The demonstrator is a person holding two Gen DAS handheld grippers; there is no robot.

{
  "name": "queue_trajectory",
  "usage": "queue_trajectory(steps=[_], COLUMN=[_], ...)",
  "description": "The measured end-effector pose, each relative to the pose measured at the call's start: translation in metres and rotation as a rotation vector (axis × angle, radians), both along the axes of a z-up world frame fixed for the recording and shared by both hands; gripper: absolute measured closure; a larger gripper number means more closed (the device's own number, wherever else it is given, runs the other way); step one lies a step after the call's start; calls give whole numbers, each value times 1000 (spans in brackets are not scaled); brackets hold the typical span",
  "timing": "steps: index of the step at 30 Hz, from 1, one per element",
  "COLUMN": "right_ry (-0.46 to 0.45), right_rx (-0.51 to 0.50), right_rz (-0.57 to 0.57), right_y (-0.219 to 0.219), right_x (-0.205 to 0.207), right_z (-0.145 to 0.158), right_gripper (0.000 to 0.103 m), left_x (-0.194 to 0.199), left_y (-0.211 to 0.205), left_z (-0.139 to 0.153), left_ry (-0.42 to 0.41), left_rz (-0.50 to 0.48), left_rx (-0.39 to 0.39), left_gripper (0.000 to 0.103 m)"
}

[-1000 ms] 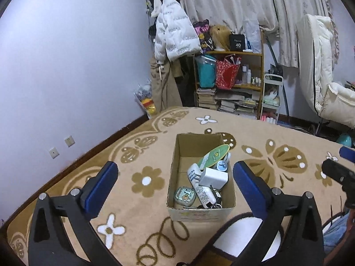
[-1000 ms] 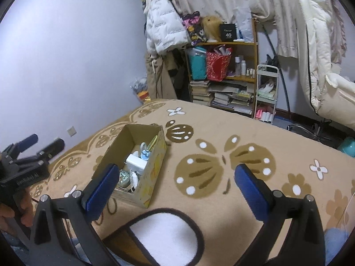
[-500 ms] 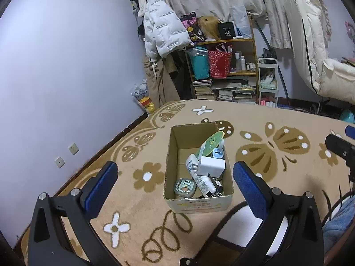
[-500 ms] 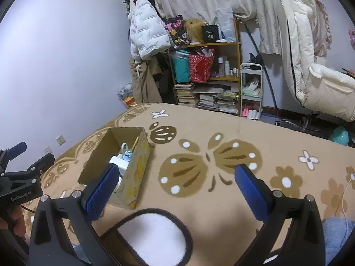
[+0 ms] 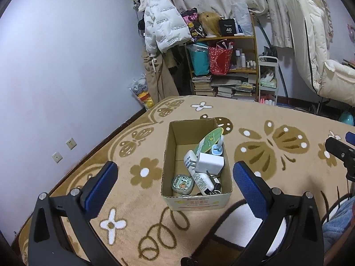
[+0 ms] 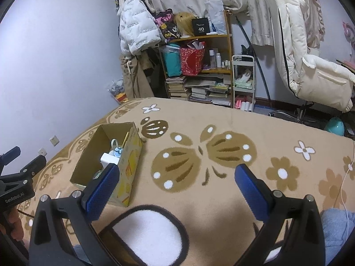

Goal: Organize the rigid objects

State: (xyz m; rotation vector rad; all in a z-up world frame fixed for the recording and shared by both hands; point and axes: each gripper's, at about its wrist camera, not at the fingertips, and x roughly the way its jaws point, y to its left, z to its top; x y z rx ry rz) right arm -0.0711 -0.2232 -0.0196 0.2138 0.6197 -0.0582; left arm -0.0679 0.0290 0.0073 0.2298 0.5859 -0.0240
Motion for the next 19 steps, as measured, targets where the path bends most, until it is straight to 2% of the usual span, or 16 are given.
queue_trajectory(steps=[9,19], right_ry=[6,8], right_rx=[-9,-7], right_rz=[6,8], right_y=[0,-2], right_x=[2,2], right_z=[3,4], right_gripper=[0,0], left_x=[-1,2], left_y=[4,17], left_z=[4,3], left_ry=[-7,12], left_rz=[11,31], left_rx=[-27,-97], left_gripper=[0,0])
